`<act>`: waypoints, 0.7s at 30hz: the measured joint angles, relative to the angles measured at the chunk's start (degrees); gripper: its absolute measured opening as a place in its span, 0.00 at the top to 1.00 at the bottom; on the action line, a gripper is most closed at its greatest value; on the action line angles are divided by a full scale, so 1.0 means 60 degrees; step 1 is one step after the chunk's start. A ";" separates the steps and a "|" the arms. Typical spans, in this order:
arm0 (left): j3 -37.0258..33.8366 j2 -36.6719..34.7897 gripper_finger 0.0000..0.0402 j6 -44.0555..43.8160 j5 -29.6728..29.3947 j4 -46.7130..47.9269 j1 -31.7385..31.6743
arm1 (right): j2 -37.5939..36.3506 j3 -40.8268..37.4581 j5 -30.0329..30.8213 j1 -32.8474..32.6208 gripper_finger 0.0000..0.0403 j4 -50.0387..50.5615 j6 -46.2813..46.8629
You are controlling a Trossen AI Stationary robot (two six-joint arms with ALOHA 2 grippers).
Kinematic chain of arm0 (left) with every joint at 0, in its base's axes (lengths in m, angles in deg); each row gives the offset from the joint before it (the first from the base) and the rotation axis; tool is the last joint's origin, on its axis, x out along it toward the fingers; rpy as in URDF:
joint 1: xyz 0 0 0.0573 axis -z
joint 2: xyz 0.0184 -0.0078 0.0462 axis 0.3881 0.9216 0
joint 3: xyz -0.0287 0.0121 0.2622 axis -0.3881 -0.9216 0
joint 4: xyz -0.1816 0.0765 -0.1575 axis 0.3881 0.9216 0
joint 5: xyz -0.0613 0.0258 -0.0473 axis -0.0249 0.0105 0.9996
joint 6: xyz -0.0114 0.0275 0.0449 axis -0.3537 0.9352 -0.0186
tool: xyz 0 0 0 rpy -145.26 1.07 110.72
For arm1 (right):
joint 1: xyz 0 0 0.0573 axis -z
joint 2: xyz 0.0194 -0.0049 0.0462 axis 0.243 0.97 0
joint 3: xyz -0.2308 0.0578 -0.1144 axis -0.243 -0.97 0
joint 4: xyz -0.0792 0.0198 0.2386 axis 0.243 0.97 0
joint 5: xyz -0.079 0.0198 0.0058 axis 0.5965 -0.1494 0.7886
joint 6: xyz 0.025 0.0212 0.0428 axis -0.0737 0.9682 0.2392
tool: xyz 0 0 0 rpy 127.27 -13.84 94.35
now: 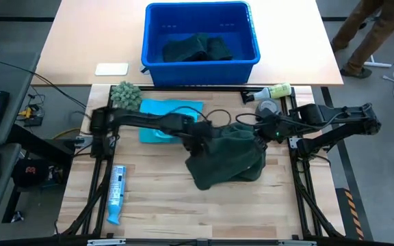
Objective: Fold laundry
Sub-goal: Fold the green polo shirt from the blue laundry bin
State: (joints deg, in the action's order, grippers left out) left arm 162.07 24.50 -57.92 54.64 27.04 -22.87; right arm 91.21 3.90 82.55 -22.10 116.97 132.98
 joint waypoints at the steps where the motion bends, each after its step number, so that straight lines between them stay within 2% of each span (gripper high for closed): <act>1: -0.0004 -0.0395 1.00 -0.0093 -0.0132 0.0311 0.0144 | -0.0004 0.0000 0.0000 0.0000 1.00 0.0150 0.0000; 6: 0.0007 -0.2175 1.00 -0.1371 -0.0265 0.1744 0.1120 | -0.0004 0.0000 0.0018 0.0000 1.00 0.0342 0.0000; 9: -0.0001 -0.2514 1.00 -0.2301 -0.0127 0.2968 0.1876 | -0.0004 0.0000 -0.0086 0.0000 1.00 0.0339 0.0000; 13: -0.0460 -0.2518 1.00 -0.3042 0.0703 0.3993 0.2966 | 0.0012 0.0000 -0.0569 0.0000 1.00 0.0346 0.0273; 17: -0.1889 -0.2410 1.00 -0.3749 0.1719 0.3025 0.3950 | 0.0178 -0.0004 -0.0888 0.0000 1.00 0.0363 0.0353; 21: -0.3581 -0.2240 1.00 -0.5194 0.3764 0.0872 0.4573 | 0.0513 -0.0004 -0.1290 0.0002 1.00 0.0364 0.0530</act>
State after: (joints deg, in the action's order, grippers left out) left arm 140.59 11.06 -89.09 77.22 32.27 4.57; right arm 94.29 3.88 74.81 -22.09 119.15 136.15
